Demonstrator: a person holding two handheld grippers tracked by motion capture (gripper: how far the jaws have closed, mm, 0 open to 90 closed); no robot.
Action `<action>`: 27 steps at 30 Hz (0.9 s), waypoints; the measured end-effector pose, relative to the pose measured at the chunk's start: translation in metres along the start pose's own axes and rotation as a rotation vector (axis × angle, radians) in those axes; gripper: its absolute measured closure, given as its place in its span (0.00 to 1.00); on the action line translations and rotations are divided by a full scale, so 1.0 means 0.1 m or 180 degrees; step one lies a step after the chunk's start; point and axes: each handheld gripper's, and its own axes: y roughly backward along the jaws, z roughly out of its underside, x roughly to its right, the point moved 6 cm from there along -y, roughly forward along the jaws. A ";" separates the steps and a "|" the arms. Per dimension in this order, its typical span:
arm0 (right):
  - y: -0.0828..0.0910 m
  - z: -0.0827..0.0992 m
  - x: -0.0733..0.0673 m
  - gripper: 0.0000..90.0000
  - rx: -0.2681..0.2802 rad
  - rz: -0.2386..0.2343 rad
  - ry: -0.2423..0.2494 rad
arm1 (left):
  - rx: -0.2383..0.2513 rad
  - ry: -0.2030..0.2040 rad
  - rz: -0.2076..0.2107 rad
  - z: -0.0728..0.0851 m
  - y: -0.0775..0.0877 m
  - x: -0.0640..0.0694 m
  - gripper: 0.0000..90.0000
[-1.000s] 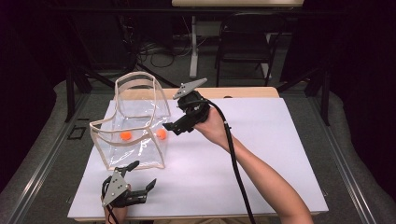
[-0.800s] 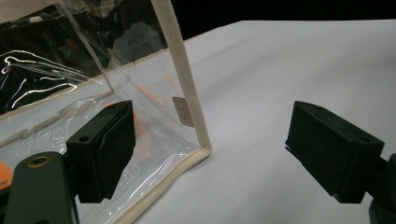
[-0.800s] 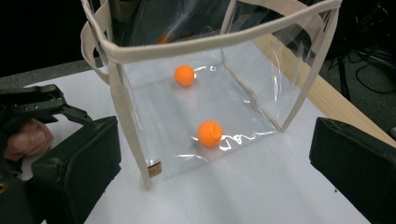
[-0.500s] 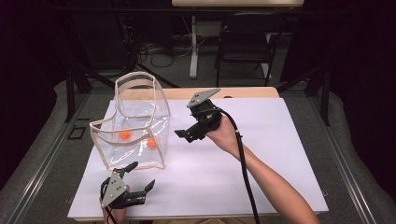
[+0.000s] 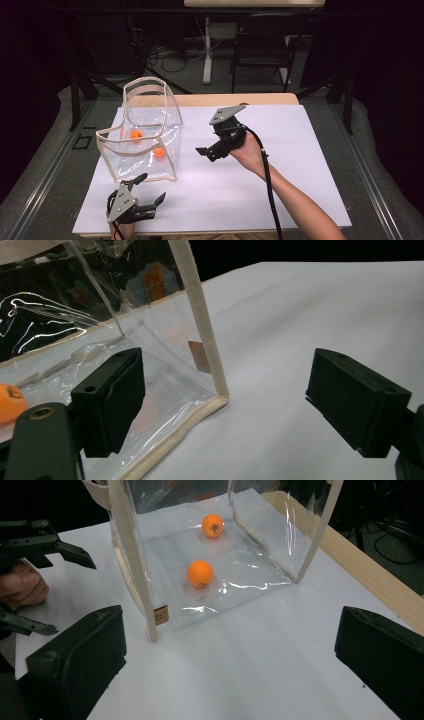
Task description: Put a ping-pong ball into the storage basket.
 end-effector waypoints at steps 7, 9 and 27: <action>0.14 0.15 -0.01 0.00 0.0057 0.0069 0.0007 | 0.0001 0.0010 0.0000 0.00 -0.01 0.01 0.17; 0.17 0.19 -0.01 0.00 0.0070 0.0102 0.0011 | -0.0007 0.0003 0.0004 0.00 -0.01 0.01 0.17; 0.41 0.62 0.05 0.00 0.0135 0.0270 -0.0105 | 0.0003 0.0023 -0.0001 0.00 -0.02 0.00 0.17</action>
